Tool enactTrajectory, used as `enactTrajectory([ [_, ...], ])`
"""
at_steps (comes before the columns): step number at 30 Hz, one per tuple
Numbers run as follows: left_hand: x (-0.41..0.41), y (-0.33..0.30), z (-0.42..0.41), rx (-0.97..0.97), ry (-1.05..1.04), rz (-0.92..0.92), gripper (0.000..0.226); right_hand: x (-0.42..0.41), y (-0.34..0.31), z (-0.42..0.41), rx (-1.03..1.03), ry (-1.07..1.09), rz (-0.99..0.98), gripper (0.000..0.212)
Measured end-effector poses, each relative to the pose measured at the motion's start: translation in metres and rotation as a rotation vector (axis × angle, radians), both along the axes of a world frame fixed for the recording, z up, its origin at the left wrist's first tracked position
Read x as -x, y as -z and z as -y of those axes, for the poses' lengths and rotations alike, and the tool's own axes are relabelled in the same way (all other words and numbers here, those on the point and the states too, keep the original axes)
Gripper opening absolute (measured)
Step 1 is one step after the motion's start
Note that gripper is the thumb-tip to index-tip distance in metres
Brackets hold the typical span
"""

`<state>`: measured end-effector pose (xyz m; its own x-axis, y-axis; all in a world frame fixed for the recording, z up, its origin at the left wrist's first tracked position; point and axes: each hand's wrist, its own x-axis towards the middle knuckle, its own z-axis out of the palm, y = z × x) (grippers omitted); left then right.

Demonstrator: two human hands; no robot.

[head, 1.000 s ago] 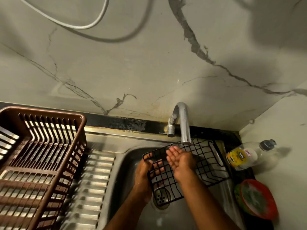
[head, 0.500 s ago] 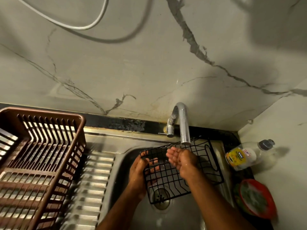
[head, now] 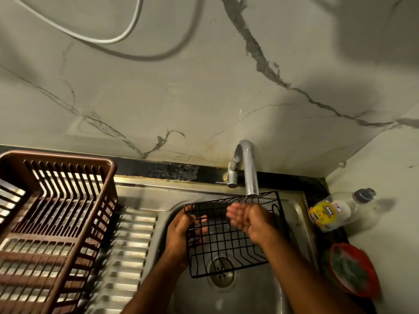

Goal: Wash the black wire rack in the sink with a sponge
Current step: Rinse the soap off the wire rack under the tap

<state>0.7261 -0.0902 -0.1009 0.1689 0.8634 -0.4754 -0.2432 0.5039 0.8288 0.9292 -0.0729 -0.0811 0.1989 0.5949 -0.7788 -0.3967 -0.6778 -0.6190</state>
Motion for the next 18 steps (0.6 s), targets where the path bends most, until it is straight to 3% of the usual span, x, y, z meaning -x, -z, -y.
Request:
enactTrajectory([
  [3, -0.003, -0.002, -0.004, -0.023, -0.010, -0.019, 0.057, 0.039, 0.001, 0.024, 0.085, -0.458, 0.001, 0.041],
  [5, -0.001, -0.002, -0.007, -0.054, 0.005, -0.020, 0.047, 0.047, 0.002, 0.027, 0.127, -0.585, 0.043, 0.041],
  [7, 0.006, 0.000, -0.009, -0.073, 0.011, -0.014, 0.043, 0.038, -0.003, 0.021, 0.090, -0.455, 0.107, 0.041],
  [10, 0.013, 0.004, -0.007, -0.052, -0.005, -0.006, 0.046, 0.016, -0.002, 0.006, 0.035, 0.071, 0.132, 0.039],
  [12, 0.012, 0.006, -0.003, -0.036, -0.013, 0.007, 0.046, 0.016, 0.000, 0.001, 0.025, 0.269, 0.058, 0.039],
  [15, 0.003, 0.009, 0.005, 0.018, -0.091, 0.040, 0.045, 0.045, 0.001, 0.004, 0.054, 0.206, -0.193, 0.044],
  [18, -0.003, 0.007, 0.009, 0.047, -0.132, 0.066, 0.042, 0.075, 0.003, 0.006, 0.118, -0.084, -0.157, 0.048],
])
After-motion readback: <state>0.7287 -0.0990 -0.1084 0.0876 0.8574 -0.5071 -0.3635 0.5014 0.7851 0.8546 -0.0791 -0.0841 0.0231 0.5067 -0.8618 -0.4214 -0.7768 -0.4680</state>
